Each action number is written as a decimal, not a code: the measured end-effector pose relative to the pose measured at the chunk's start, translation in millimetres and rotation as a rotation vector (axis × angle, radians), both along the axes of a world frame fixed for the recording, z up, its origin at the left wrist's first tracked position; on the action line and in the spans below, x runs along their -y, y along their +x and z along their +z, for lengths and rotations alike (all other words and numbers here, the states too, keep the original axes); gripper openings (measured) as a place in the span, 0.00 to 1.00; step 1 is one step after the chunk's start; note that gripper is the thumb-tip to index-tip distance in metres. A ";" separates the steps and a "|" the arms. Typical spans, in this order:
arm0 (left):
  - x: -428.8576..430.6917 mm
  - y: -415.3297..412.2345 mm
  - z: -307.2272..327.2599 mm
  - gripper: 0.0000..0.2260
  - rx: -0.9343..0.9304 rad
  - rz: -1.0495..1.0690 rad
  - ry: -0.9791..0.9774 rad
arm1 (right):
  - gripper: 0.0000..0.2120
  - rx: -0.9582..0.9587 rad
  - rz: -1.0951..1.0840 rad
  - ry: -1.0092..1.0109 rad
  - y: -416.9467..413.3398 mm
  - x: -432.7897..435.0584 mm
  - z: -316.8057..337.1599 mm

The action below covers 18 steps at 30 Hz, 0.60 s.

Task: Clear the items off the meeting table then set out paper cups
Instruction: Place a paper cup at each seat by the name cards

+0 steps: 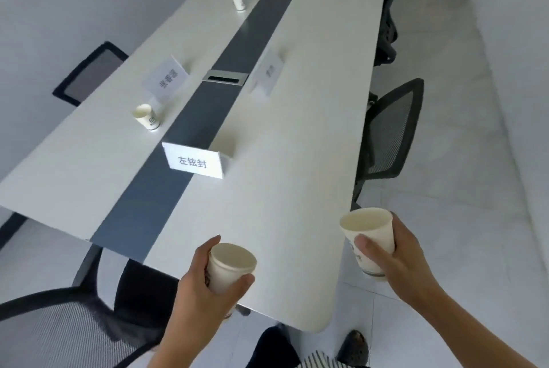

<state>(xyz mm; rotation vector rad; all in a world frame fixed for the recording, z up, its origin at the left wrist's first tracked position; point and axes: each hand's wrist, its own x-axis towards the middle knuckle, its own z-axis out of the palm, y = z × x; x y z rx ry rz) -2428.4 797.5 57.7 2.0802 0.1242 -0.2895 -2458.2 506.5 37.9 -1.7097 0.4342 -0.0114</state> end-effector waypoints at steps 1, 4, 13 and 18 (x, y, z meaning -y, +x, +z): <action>-5.5 -0.2 -1.0 0.31 0.004 0.037 0.017 | 0.26 0.001 0.031 -0.007 18.4 -2.5 -0.7; -25.0 6.3 -6.7 0.32 0.005 0.135 0.045 | 0.22 0.012 0.105 0.025 72.4 -19.9 -9.5; -76.4 107.3 -24.4 0.31 -0.063 0.167 0.037 | 0.25 0.000 0.121 0.019 223.9 -102.9 -58.7; -86.6 178.9 -42.7 0.31 -0.128 0.114 -0.027 | 0.31 -0.028 0.045 -0.110 317.5 -131.5 -89.7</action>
